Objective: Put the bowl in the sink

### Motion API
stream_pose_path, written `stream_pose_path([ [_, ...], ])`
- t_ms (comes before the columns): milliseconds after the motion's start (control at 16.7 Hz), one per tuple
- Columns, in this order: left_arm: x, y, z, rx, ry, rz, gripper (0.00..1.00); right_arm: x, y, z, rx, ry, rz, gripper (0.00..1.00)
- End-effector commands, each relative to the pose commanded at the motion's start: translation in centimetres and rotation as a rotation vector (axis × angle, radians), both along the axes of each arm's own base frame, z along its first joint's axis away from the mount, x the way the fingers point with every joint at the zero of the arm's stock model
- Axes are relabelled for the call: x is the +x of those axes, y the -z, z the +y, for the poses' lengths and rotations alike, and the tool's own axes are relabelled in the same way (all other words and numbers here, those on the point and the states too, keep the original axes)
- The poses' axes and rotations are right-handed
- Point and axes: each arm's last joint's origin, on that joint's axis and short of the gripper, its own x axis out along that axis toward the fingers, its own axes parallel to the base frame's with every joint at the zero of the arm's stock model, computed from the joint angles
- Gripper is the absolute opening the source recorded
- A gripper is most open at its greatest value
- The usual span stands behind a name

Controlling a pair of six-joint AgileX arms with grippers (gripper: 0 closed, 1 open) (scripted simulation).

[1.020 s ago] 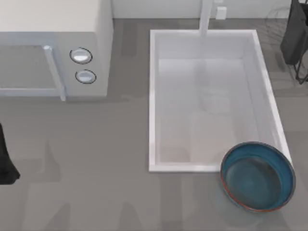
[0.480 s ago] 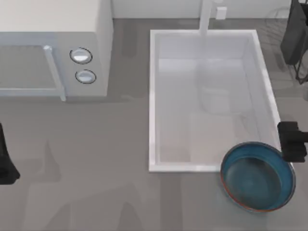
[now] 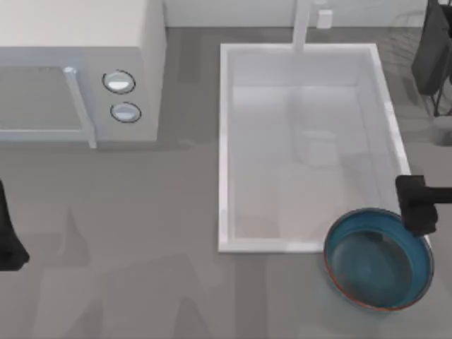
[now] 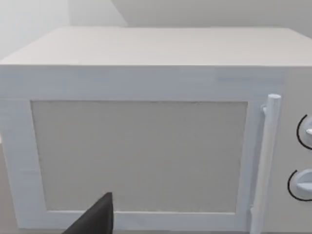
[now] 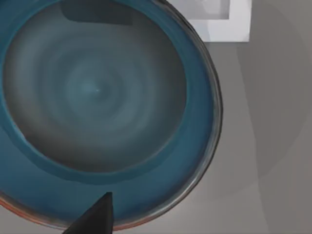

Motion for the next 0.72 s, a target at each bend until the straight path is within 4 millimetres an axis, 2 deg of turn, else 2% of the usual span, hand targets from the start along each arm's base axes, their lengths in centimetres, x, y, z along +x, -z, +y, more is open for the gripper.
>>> stream_pose_path([
  [120, 0.0, 0.0, 0.0, 0.000, 0.000, 0.000, 1.00, 0.1, 0.4, 0.0, -0.001, -0.001, 0.003, 1.00],
  [240, 0.0, 0.0, 0.0, 0.000, 0.000, 0.000, 1.00, 0.4, 1.9, 0.1, -0.003, -0.003, 0.006, 1.00],
  [540, 0.0, 0.0, 0.0, 0.000, 0.000, 0.000, 1.00, 1.1, 7.4, 0.2, 0.001, -0.004, -0.004, 1.00],
  [720, 0.0, 0.0, 0.0, 0.000, 0.000, 0.000, 1.00, 1.0, 9.7, 0.1, -0.001, -0.004, 0.001, 1.00],
])
